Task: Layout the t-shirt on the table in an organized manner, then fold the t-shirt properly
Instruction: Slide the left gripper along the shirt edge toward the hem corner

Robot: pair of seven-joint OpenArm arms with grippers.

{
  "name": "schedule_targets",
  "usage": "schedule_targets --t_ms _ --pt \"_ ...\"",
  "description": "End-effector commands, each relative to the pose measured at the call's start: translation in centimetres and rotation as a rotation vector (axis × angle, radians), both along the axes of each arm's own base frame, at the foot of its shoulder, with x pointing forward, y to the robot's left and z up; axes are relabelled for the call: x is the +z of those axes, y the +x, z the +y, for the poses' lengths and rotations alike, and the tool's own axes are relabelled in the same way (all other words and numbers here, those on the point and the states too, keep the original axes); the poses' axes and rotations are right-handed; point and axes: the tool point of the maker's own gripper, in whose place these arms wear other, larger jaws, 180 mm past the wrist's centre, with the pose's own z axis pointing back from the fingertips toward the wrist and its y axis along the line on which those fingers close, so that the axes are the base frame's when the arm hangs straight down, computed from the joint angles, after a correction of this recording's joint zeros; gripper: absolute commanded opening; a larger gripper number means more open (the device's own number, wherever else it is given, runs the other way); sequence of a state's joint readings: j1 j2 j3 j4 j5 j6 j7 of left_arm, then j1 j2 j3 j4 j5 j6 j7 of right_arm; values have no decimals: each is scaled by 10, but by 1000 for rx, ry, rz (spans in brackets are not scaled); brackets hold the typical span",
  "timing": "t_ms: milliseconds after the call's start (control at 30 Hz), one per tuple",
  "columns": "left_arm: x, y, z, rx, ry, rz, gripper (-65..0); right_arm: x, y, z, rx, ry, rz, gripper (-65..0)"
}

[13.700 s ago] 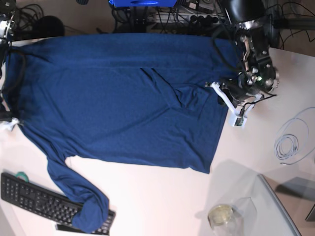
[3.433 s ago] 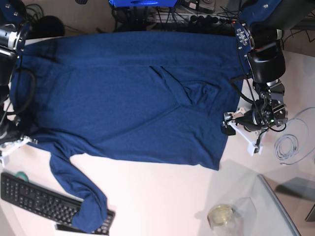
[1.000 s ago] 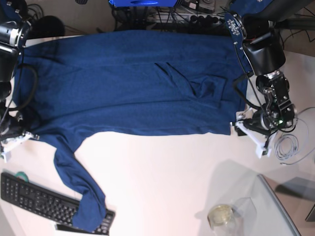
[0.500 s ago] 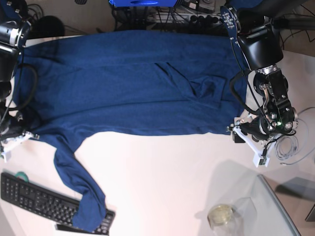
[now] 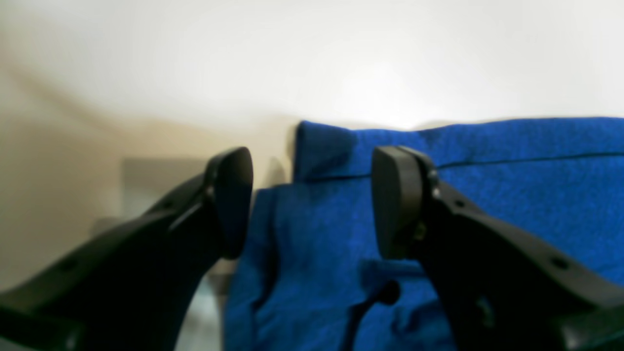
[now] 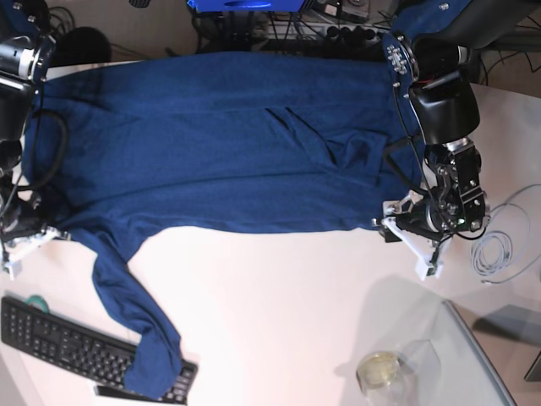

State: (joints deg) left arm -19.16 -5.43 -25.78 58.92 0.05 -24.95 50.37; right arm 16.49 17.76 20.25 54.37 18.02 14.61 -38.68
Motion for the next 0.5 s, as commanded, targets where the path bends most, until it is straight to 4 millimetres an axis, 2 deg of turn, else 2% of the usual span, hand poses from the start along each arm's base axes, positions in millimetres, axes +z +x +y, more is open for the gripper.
schedule_targets --t_ms 0,167,300,467 --pt "18 22 4 9 -3 -68 -273 21 17 -9 -1 -18 -68 -650" --pt "9 27 -2 20 -37 -86 -273 21 17 -9 -1 -18 -68 -650" --pt "-3 27 8 105 -40 -58 -273 21 17 -9 -1 -18 -68 -650" --pt "-3 28 9 115 -37 -56 -273 21 18 -9 -1 -19 -69 -650"
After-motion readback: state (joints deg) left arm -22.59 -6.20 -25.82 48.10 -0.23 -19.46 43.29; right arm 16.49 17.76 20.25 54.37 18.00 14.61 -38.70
